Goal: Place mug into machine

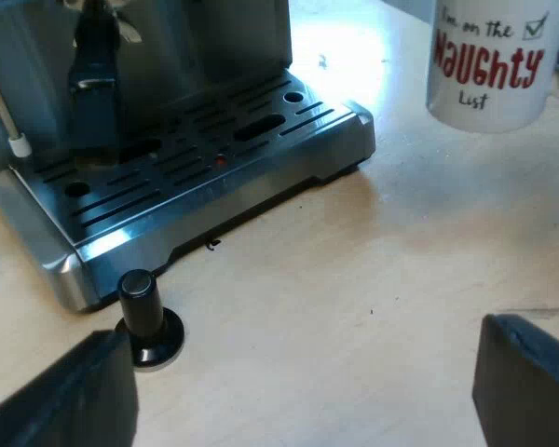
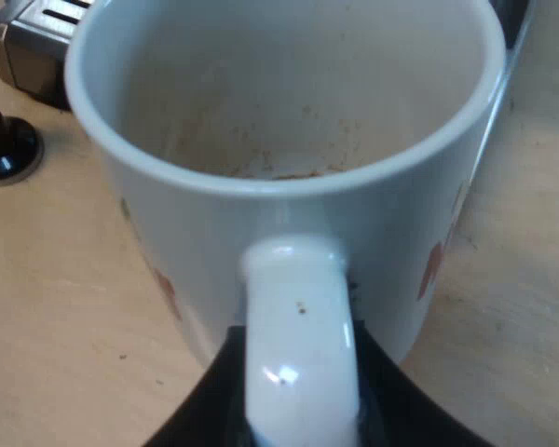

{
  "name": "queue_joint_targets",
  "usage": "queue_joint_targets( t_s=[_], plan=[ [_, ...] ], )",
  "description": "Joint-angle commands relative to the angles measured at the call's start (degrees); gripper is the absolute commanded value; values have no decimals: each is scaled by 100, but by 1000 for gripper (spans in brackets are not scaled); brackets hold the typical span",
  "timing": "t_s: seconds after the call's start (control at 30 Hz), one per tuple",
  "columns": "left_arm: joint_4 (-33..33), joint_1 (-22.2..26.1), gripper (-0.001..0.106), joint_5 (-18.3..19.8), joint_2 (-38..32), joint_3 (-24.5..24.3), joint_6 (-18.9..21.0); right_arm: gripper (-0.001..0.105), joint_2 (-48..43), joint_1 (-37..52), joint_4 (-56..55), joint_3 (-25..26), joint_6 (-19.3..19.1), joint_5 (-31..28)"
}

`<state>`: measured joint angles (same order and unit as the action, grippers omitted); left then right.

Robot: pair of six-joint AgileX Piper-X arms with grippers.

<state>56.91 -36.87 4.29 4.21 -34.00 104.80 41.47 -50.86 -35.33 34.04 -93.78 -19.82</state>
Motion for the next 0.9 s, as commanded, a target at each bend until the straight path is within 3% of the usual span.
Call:
queue_joint_targets(
  t_s=[0.03, 0.1, 0.33, 0.57, 0.67, 0.83, 0.9],
  plan=[
    [-222, -27, 77, -154, 204, 5, 33, 0, 127, 0, 542, 122, -21, -26],
    [-334, -27, 77, -320, 431, 5, 33, 0, 331, 0, 804, 122, -21, 90],
    [-632, -27, 77, -367, 1092, 5, 33, 0, 744, 0, 1245, 128, -21, 213],
    [-782, 138, 77, -549, 1217, 5, 19, 0, 1037, 0, 1344, 128, -21, 404],
    [-974, 502, 77, -321, 1217, 5, -51, 0, 1117, 0, 1483, 128, -48, 471],
    [-1202, 1371, 77, 915, 1239, 37, -407, 0, 1339, 0, 1826, 128, -69, 485],
    [-1217, 1622, 77, 1075, 1239, 65, -445, 0, 1489, 0, 2007, 128, -69, 673]
  ],
)
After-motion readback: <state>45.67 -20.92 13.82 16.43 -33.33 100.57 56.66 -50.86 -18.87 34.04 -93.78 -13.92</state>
